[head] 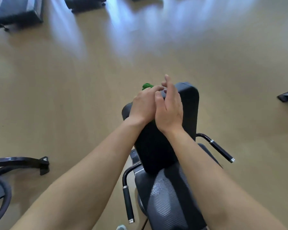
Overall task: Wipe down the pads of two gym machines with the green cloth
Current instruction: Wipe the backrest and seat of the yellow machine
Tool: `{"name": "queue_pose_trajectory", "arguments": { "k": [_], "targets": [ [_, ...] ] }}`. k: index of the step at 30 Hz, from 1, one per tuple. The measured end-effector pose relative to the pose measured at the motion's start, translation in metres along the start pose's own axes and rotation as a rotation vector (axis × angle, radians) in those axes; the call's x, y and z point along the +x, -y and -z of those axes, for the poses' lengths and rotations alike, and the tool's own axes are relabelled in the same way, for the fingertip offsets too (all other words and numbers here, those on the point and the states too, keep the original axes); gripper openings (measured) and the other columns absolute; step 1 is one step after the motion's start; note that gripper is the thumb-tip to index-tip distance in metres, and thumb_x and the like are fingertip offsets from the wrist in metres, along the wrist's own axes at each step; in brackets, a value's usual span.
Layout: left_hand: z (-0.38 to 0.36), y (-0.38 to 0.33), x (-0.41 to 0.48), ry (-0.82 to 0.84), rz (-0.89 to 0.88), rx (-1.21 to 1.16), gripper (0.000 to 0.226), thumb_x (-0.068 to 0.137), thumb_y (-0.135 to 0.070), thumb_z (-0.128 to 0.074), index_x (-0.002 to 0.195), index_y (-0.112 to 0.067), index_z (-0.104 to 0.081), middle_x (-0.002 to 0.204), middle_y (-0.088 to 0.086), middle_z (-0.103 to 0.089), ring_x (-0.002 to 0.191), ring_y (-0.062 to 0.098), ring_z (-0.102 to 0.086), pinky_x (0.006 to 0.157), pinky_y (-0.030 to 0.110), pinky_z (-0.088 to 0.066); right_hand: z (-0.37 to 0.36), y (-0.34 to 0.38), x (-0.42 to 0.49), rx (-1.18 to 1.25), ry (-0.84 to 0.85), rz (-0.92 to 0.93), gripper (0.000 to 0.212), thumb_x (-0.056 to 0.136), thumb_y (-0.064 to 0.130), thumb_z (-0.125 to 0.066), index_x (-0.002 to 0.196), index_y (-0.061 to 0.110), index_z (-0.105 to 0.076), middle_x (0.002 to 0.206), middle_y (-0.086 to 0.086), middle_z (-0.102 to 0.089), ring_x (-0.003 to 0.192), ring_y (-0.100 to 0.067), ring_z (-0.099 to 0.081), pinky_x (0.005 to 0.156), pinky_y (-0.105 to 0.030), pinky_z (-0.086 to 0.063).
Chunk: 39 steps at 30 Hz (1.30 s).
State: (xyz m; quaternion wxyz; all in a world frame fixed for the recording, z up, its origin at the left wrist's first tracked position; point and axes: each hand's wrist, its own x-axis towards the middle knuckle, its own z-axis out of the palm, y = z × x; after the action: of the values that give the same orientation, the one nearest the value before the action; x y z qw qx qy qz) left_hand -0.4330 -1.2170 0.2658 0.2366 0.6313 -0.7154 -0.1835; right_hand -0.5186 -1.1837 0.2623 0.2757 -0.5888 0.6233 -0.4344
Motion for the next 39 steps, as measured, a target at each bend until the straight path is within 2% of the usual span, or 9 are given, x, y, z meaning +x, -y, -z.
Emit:
{"name": "queue_pose_trajectory", "arguments": {
  "k": [7, 11, 16, 18, 23, 27, 31, 35, 39],
  "targets": [
    [-0.037, -0.04, 0.068, 0.037, 0.219, -0.459, 0.045, 0.085, -0.027, -0.067, 0.126, -0.019, -0.05, 0.119, -0.002, -0.059, 0.102, 0.013, -0.059, 0.085, 0.023, -0.046, 0.05, -0.053, 0.047, -0.167, 0.224, 0.038, 0.061, 0.107, 0.041, -0.028, 0.163, 0.019, -0.017, 0.168, -0.002, -0.026, 0.155, -0.016, -0.021, 0.126, -0.039, -0.019],
    [-0.034, -0.048, 0.096, 0.125, 0.533, -1.052, 0.033, 0.082, -0.034, -0.057, 0.097, -0.007, -0.069, 0.098, 0.01, -0.069, 0.092, 0.029, -0.065, 0.083, 0.037, -0.055, 0.054, -0.076, 0.072, -0.402, 0.209, 0.226, 0.071, 0.102, 0.045, -0.031, 0.161, 0.006, -0.021, 0.162, -0.015, -0.035, 0.15, -0.031, -0.032, 0.122, -0.048, -0.028],
    [-0.024, -0.035, 0.102, 0.273, 0.756, -1.343, 0.071, 0.091, -0.047, -0.042, 0.13, 0.011, -0.056, 0.116, 0.026, -0.057, 0.104, 0.041, -0.059, 0.103, 0.053, -0.046, 0.045, -0.083, 0.093, -0.466, 0.136, 0.34, 0.085, 0.091, 0.064, -0.042, 0.156, 0.008, -0.036, 0.142, -0.014, -0.052, 0.124, -0.035, -0.056, 0.105, -0.051, -0.045],
    [-0.022, -0.041, 0.103, 0.25, 0.811, -1.393, 0.063, 0.092, -0.041, -0.043, 0.122, 0.011, -0.059, 0.111, 0.025, -0.059, 0.098, 0.04, -0.062, 0.1, 0.051, -0.05, 0.045, -0.079, 0.104, -0.399, 0.13, 0.32, 0.077, 0.09, 0.063, -0.045, 0.151, 0.016, -0.044, 0.133, -0.011, -0.056, 0.112, -0.034, -0.061, 0.092, -0.05, -0.052],
    [-0.034, -0.067, 0.101, -0.068, 0.747, -1.079, 0.015, 0.092, -0.016, -0.048, 0.088, -0.007, -0.06, 0.071, 0.003, -0.056, 0.057, 0.017, -0.054, 0.057, 0.027, -0.046, 0.059, -0.078, 0.13, -0.246, 0.045, 0.225, 0.049, 0.087, 0.036, -0.07, 0.129, 0.015, -0.057, 0.119, -0.009, -0.061, 0.104, -0.032, -0.061, 0.083, -0.039, -0.05],
    [-0.051, -0.059, 0.091, -0.086, 0.389, -0.305, 0.022, 0.087, -0.019, -0.053, 0.098, -0.022, -0.072, 0.091, -0.01, -0.068, 0.089, 0.011, -0.06, 0.079, 0.026, -0.044, 0.077, -0.091, 0.141, -0.429, 0.012, 0.151, 0.041, 0.08, 0.047, -0.068, 0.115, 0.026, -0.065, 0.114, 0.0, -0.066, 0.107, -0.028, -0.06, 0.083, -0.036, -0.043],
    [-0.062, -0.059, 0.088, -0.056, 0.281, -0.147, 0.032, 0.093, -0.017, -0.041, 0.104, -0.019, -0.071, 0.096, -0.005, -0.064, 0.095, 0.015, -0.057, 0.077, 0.026, -0.038, 0.072, -0.098, 0.146, -0.38, 0.319, 0.097, 0.033, 0.089, 0.05, -0.059, 0.113, 0.028, -0.069, 0.123, 0.0, -0.063, 0.112, -0.028, -0.06, 0.091, -0.037, -0.044],
    [-0.065, -0.058, 0.091, -0.099, 0.148, 0.075, 0.036, 0.094, -0.024, -0.041, 0.115, -0.024, -0.07, 0.109, 0.001, -0.063, 0.108, 0.023, -0.053, 0.091, 0.037, -0.045, 0.075, -0.111, 0.154, -0.242, 0.291, 0.1, 0.019, 0.086, 0.048, -0.061, 0.084, 0.029, -0.063, 0.082, 0.008, -0.063, 0.083, -0.019, -0.059, 0.07, -0.031, -0.039],
    [-0.085, -0.063, 0.094, -0.009, 0.028, 0.088, 0.035, 0.092, -0.02, -0.046, 0.116, -0.027, -0.071, 0.109, -0.003, -0.061, 0.109, 0.019, -0.055, 0.09, 0.029, -0.042, 0.076, -0.16, 0.14, 0.314, 0.112, -0.272, 0.025, 0.083, 0.044, -0.062, 0.068, 0.025, -0.062, 0.062, 0.014, -0.059, 0.065, -0.012, -0.055, 0.066, -0.032, -0.044]
  ]
}}
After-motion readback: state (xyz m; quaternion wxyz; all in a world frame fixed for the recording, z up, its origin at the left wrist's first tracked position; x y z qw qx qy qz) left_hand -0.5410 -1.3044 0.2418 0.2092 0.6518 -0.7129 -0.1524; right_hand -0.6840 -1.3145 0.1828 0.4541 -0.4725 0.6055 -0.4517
